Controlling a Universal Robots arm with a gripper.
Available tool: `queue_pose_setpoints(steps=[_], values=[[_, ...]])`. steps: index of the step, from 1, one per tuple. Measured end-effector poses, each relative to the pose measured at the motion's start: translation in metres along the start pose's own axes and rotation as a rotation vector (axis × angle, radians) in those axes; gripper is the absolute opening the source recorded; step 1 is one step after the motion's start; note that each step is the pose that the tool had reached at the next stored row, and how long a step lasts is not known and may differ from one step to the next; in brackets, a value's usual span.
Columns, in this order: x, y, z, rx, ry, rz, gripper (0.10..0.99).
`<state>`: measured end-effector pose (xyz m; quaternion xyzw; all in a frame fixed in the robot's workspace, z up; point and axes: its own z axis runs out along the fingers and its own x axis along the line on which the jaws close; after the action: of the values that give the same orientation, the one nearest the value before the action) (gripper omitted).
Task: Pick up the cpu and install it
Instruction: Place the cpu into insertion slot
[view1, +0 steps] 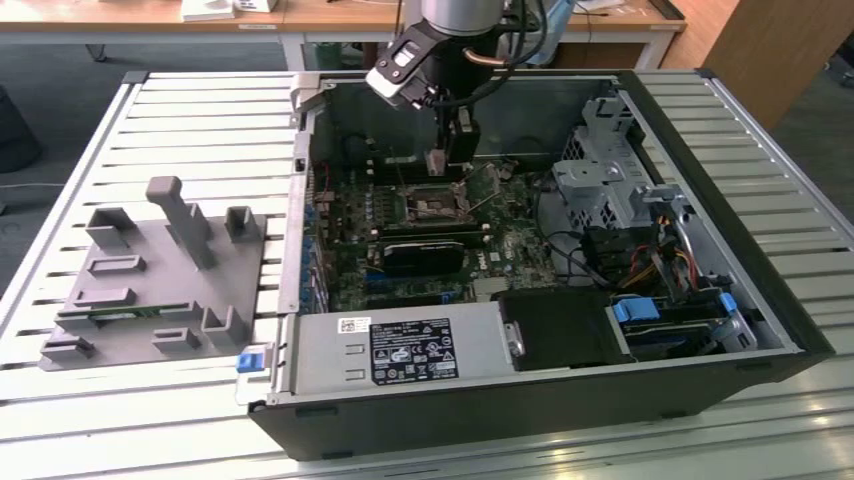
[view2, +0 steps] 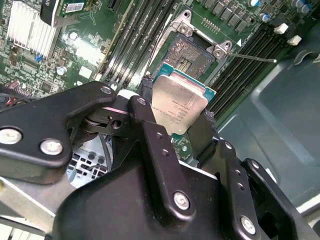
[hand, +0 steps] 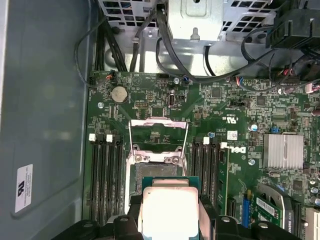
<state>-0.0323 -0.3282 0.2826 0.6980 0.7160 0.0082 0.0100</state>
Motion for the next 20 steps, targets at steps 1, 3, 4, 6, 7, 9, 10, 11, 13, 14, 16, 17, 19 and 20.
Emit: queue_pose_setpoints(steps=[1,3,4,6,7,9,10,11,13,14,16,17,19,20], values=[[0.0,0.0,0.0012,0.0,0.0,0.0,0.533],[0.0,-0.0001,0.0027,0.0,-0.0001,0.0,0.533],[0.0,-0.0001,0.0031,0.0,-0.0001,0.0,0.533],[0.0,-0.0002,0.004,0.0,-0.0001,0.0,0.533],[0.0,-0.0002,0.0046,0.0,0.0,0.0,0.533],[0.0,-0.0002,0.006,0.0,-0.0001,0.0,0.533],[0.0,-0.0002,0.0067,0.0,-0.0001,0.0,0.533],[0.0,-0.0002,0.0072,0.0,0.0,0.0,0.533],[0.0,-0.0003,0.0086,0.0,-0.0001,0.0,0.533],[0.0,-0.0003,0.0091,0.0,-0.0001,0.0,0.533],[0.0001,-0.0003,0.0104,0.0,0.0,0.0,0.533],[0.0001,-0.0003,0.011,0.0,-0.0001,0.0,0.533],[0.0,-0.0004,0.0119,0.0,-0.0001,0.0,0.533],[0.0,-0.0004,0.0124,0.0,-0.0001,0.0,0.533]])
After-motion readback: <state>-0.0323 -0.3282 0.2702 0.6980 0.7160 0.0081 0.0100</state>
